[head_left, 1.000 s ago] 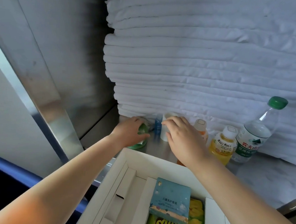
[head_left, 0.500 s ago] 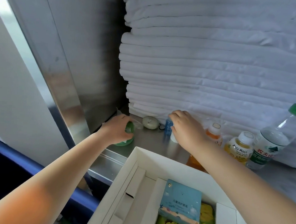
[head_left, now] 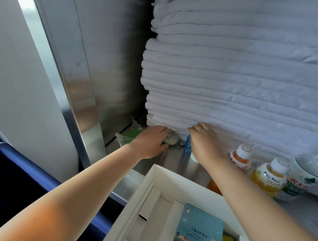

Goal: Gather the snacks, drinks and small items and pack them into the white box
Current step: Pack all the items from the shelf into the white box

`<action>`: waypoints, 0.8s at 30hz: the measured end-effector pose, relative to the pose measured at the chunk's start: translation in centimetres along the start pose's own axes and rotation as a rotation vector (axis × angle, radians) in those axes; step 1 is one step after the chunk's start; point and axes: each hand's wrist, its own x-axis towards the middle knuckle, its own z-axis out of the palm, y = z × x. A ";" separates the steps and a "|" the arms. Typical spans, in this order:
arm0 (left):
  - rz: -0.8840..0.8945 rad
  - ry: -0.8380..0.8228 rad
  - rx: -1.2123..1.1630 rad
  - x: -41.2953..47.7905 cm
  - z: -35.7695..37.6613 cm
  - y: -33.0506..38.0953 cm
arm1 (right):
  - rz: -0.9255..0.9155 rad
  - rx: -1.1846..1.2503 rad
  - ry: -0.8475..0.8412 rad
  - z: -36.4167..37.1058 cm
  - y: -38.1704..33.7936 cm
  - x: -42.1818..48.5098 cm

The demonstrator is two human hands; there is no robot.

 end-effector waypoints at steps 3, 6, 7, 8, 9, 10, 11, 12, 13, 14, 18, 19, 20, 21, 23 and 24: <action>0.003 -0.029 0.053 1.0 0.8 0.4 | 0.015 0.030 -0.005 0.3 0.1 0.0; -0.012 -0.065 0.070 1.3 1.2 0.8 | 0.016 0.053 0.004 0.4 0.0 0.1; -0.012 -0.067 0.082 1.3 1.3 0.9 | 0.013 0.059 0.003 0.4 0.0 0.2; -0.011 -0.067 0.099 1.4 1.3 0.9 | 0.011 0.067 0.003 0.4 0.0 0.2; -0.008 -0.067 0.119 1.5 1.3 1.0 | 0.013 0.075 0.003 0.3 0.0 0.2; -0.005 -0.067 0.140 1.7 1.2 1.0 | 0.016 0.082 0.003 0.3 0.1 0.2; -0.003 -0.064 0.159 1.8 1.1 0.9 | 0.020 0.087 0.002 0.2 0.1 0.2; -0.003 -0.059 0.175 2.0 1.0 0.9 | 0.023 0.089 0.000 0.2 0.1 0.2; -0.005 -0.054 0.188 2.1 0.9 1.0 | 0.025 0.089 -0.002 0.1 0.0 0.2; -0.006 -0.049 0.197 2.3 0.9 1.0 | 0.024 0.087 -0.004 0.1 0.0 0.2; -0.006 -0.047 0.207 2.6 1.0 1.1 | 0.026 0.107 0.000 0.0 0.0 0.1; -0.002 -0.039 0.208 2.7 1.1 1.2 | 0.025 0.111 0.005 0.0 0.0 0.1; 0.005 -0.029 0.210 2.8 1.2 1.3 | 0.020 0.117 0.009 0.1 0.0 0.1; 0.016 -0.021 0.214 2.8 1.3 1.3 | 0.011 0.119 0.012 0.1 0.0 0.1; 0.031 -0.019 0.213 2.9 1.4 1.4 | -0.006 0.110 0.019 0.3 -0.1 0.1; 0.029 -0.022 0.210 2.8 1.5 1.4 | -0.011 0.107 0.023 0.4 -0.2 0.1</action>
